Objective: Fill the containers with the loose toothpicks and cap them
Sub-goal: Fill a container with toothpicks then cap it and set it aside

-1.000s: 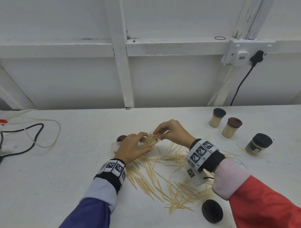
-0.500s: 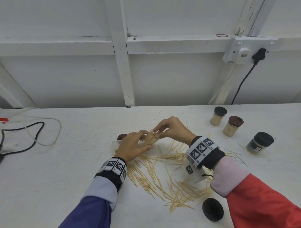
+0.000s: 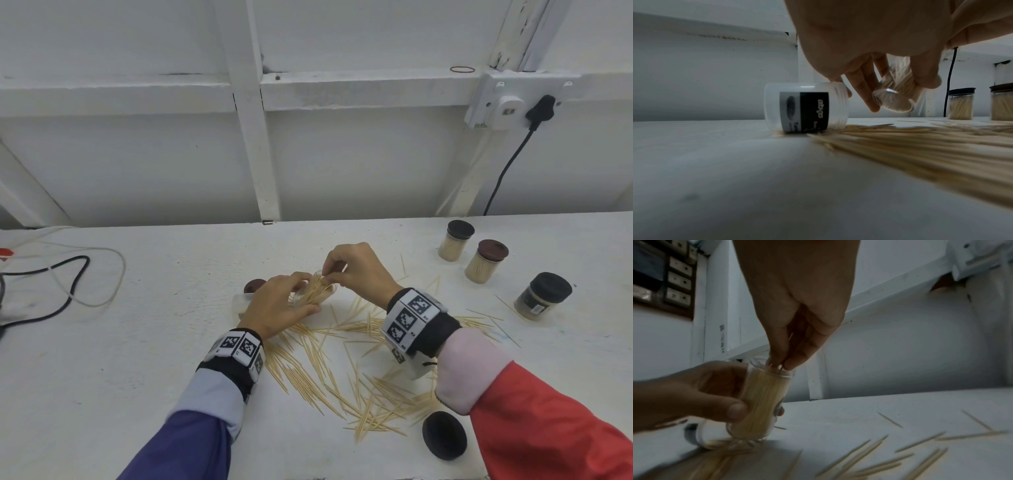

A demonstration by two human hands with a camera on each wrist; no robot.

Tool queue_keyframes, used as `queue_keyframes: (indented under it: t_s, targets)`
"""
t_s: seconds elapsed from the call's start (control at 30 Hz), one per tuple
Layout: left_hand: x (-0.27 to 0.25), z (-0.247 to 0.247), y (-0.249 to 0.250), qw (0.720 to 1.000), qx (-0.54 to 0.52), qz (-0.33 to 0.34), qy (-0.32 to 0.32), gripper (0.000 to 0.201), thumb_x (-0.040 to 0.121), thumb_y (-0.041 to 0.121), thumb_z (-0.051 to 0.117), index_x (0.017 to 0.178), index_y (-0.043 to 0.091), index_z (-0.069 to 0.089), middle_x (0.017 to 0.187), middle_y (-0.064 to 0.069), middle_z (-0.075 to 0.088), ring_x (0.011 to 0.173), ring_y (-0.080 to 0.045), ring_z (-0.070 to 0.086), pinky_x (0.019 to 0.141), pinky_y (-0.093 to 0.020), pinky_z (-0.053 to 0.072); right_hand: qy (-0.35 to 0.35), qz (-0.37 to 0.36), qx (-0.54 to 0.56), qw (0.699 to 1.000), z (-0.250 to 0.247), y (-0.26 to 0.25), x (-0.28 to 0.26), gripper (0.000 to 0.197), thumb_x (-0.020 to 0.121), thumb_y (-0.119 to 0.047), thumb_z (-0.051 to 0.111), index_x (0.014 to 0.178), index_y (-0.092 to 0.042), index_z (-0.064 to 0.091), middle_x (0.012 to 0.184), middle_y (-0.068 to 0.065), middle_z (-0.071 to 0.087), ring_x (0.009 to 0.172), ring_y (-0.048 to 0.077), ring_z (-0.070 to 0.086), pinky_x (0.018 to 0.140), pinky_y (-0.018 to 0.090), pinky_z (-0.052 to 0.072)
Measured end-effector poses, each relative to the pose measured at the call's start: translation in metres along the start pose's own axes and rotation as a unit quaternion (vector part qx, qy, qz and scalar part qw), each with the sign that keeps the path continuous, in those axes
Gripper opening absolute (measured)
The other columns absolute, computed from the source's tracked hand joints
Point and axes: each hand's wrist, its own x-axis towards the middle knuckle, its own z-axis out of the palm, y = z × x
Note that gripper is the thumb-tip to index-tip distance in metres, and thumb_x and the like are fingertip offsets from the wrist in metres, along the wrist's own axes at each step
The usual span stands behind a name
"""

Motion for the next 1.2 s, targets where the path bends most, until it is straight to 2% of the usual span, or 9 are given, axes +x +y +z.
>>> queue_keyframes:
  t_s: [0.1,0.23,0.37,0.47,0.6,0.83,0.93,1.03,1.2]
  targets:
    - [-0.001,-0.002,0.001,1.000,-0.009,-0.003,0.011,0.057,0.079,0.048,0.075,0.127,0.025,0.056,0.111,0.006,0.066,0.102,-0.009,0.058,0.089,-0.030,0.047,-0.015,-0.014,0.045,0.999,0.004,-0.001,-0.001,0.008,0.079,-0.004,0.074,0.082,-0.011,0.076,0.078,-0.005,0.073,0.071,0.002,0.064,0.066,0.010,0.046]
    - [0.000,-0.003,0.001,0.999,-0.020,-0.018,0.035,0.059,0.080,0.051,0.073,0.129,0.024,0.055,0.111,0.005,0.066,0.100,-0.008,0.058,0.084,-0.025,0.045,0.055,0.005,0.069,0.996,0.004,0.001,-0.001,0.013,0.089,-0.018,0.068,0.100,-0.018,0.075,0.098,-0.008,0.071,0.084,0.006,0.062,0.069,0.014,0.043]
    - [0.000,-0.003,0.000,0.998,-0.017,-0.004,0.053,0.058,0.082,0.049,0.072,0.130,0.023,0.053,0.114,0.003,0.066,0.105,-0.012,0.060,0.086,-0.026,0.045,-0.033,0.047,0.061,0.996,0.007,0.001,-0.003,0.051,0.081,-0.040,0.075,0.128,-0.026,0.060,0.116,-0.006,0.061,0.096,0.007,0.062,0.077,0.025,0.054]
    - [0.001,-0.002,-0.001,0.998,-0.023,0.009,0.063,0.062,0.082,0.045,0.073,0.135,0.023,0.049,0.127,0.004,0.062,0.117,-0.012,0.056,0.096,-0.029,0.045,-0.024,0.022,0.010,0.999,0.011,0.003,-0.006,0.048,0.077,-0.030,0.079,0.121,-0.022,0.063,0.108,-0.004,0.066,0.085,0.010,0.065,0.076,0.033,0.058]
    - [0.004,0.000,-0.007,0.996,-0.017,0.027,0.079,0.077,0.082,0.040,0.076,0.147,0.023,0.038,0.148,0.007,0.043,0.134,-0.008,0.040,0.107,-0.021,0.028,-0.011,-0.012,-0.036,0.999,0.013,0.002,-0.006,0.043,0.072,-0.013,0.079,0.110,-0.018,0.062,0.104,-0.001,0.065,0.085,0.015,0.064,0.074,0.038,0.057]
    - [0.005,0.003,-0.011,0.992,-0.005,0.071,0.102,0.062,0.080,0.030,0.079,0.135,0.019,0.053,0.132,0.003,0.059,0.120,-0.014,0.054,0.102,-0.033,0.042,-0.031,0.005,0.080,0.996,0.013,-0.004,-0.011,0.048,0.066,-0.001,0.084,0.104,-0.016,0.059,0.106,-0.002,0.061,0.093,0.017,0.061,0.069,0.031,0.058]
    - [0.004,0.002,-0.011,0.988,0.002,0.089,0.128,0.051,0.080,0.029,0.079,0.126,0.016,0.060,0.122,0.002,0.064,0.112,-0.016,0.058,0.096,-0.036,0.046,-0.042,0.044,0.126,0.990,0.015,-0.004,-0.013,0.057,0.070,-0.016,0.086,0.119,-0.020,0.056,0.114,-0.002,0.059,0.101,0.013,0.061,0.077,0.028,0.059]
    - [0.004,0.002,-0.013,0.984,0.025,0.107,0.139,0.049,0.081,0.033,0.078,0.124,0.017,0.061,0.121,0.002,0.064,0.111,-0.017,0.058,0.095,-0.038,0.048,-0.071,0.110,0.180,0.975,0.014,-0.004,-0.014,0.068,0.075,-0.030,0.083,0.134,-0.019,0.052,0.114,0.001,0.062,0.096,0.015,0.067,0.081,0.028,0.058]
    - [0.005,0.003,-0.016,0.985,0.024,0.103,0.139,0.064,0.078,0.030,0.081,0.135,0.019,0.053,0.134,0.003,0.058,0.124,-0.015,0.051,0.103,-0.033,0.042,-0.015,0.122,0.128,0.984,0.014,0.000,-0.013,0.049,0.076,-0.016,0.080,0.123,-0.009,0.065,0.101,0.002,0.070,0.087,0.016,0.070,0.086,0.032,0.057]
